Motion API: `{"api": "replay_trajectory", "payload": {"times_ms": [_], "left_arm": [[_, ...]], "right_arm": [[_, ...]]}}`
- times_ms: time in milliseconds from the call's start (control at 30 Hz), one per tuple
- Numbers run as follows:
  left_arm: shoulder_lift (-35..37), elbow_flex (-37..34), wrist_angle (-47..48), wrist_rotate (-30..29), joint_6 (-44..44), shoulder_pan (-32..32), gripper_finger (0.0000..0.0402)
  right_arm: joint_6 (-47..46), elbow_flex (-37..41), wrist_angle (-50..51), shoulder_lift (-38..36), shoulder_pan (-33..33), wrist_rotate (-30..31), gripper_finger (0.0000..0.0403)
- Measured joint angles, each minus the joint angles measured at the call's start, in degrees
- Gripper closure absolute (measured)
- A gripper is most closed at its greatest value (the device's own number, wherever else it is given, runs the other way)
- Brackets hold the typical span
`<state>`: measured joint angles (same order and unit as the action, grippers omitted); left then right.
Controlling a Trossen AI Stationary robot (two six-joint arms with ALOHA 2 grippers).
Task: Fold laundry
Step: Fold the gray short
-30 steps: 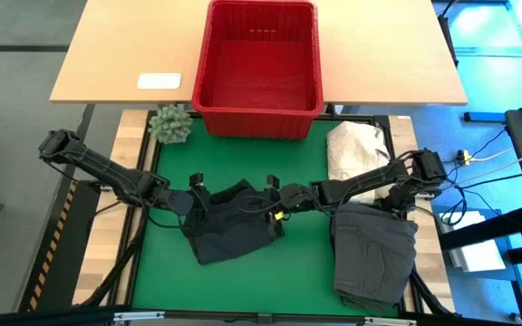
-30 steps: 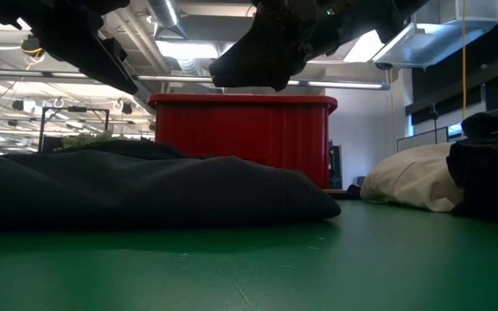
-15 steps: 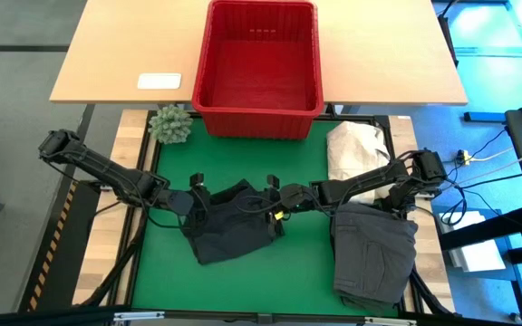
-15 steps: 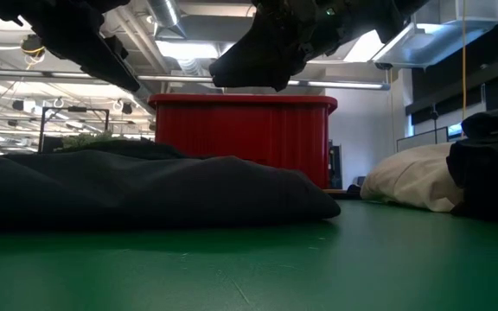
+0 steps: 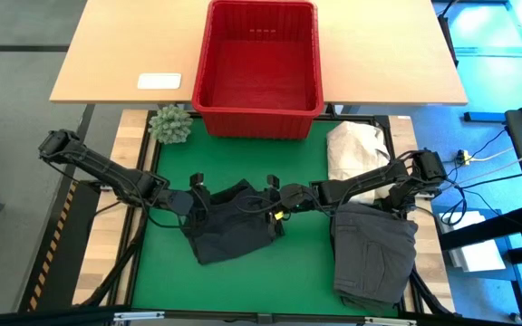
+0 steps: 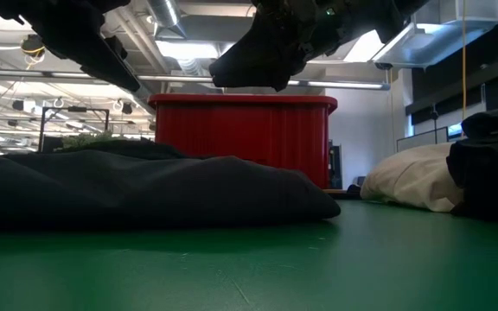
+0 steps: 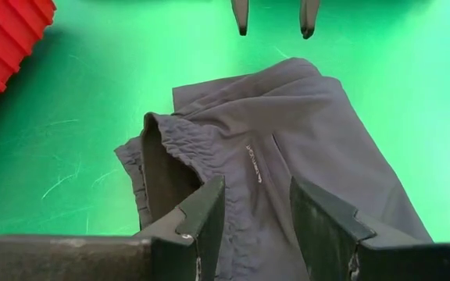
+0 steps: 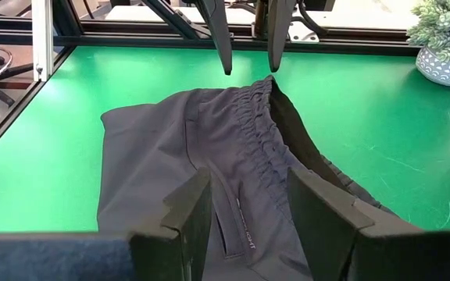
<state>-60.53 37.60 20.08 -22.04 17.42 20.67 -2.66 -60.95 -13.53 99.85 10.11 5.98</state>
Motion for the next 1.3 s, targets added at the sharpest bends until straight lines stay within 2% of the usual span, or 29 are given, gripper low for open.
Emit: {"api": "replay_trajectory", "payload": {"times_ms": [533, 767, 1000, 1300], "left_arm": [[0.0, 0.0, 0.08, -1.01, -0.05, 0.0, 0.0263], [-0.02, 0.0, -0.09, -1.07, -5.35, 0.0, 0.0263], [-0.02, 0.02, -0.79, -0.8, 0.37, 0.0, 0.0263], [-0.02, 0.02, -0.85, -0.26, 1.73, 0.04, 0.0263]], "right_arm": [[-0.1, 0.0, 0.05, 0.04, 0.0, 0.0, 0.0237], [-1.3, 0.0, 0.51, 0.04, 0.0, -1.14, 0.0237], [-1.62, 0.0, 0.88, 0.04, 0.0, -1.18, 0.0237], [-1.65, 0.0, 0.84, 0.04, 0.01, -1.03, 0.0237]]}}
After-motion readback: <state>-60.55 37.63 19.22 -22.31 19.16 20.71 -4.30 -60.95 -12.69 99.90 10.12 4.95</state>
